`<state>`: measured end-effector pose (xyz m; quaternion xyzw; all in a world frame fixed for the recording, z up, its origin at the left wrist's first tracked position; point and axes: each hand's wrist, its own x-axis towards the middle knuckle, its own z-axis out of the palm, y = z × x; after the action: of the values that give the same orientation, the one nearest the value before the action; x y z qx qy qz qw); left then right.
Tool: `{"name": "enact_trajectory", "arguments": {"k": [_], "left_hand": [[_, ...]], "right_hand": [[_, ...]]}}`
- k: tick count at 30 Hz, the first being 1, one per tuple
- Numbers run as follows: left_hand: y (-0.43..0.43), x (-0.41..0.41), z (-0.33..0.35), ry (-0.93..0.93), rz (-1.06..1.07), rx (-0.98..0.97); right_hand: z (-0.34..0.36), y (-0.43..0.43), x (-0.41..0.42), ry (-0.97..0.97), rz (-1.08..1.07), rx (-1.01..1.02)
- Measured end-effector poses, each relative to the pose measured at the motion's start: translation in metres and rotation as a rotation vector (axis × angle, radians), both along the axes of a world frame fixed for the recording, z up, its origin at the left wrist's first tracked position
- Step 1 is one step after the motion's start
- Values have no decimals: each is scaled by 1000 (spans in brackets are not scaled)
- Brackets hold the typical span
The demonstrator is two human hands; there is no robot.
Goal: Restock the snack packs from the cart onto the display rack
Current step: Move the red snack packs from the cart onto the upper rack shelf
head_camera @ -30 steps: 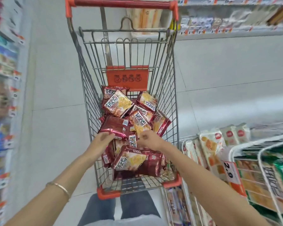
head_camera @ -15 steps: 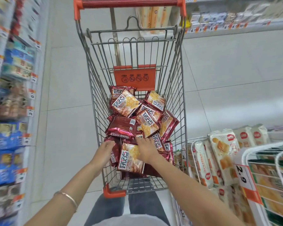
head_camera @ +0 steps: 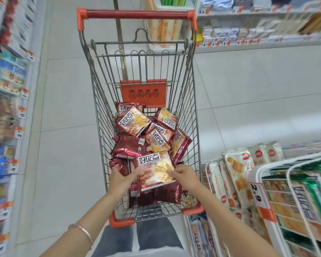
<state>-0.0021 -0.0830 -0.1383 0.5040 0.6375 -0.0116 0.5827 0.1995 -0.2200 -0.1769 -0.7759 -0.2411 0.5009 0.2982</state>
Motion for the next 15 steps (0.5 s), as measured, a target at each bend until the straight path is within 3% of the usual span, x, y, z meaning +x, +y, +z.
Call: {"name": "enact_trajectory", "arguments": {"k": [3,5,9,13,15], "left_hand": [[-6,14,-5,-152,151,-265],[-7,19,-5,-216,218,-251],[-3,17,-2,-281,332,-176],[3,0,-5,-286,336,-118],[7,-4,-2,-285,339,-107]], "right_hand": [[18,2,-11,162,-66,-65],[21,12,-14,209,-147,-84],[11,51,16,114,-732,-174],[-14,89,41,167,-764,-276],[-30,99,47,98,-735,-306]]}}
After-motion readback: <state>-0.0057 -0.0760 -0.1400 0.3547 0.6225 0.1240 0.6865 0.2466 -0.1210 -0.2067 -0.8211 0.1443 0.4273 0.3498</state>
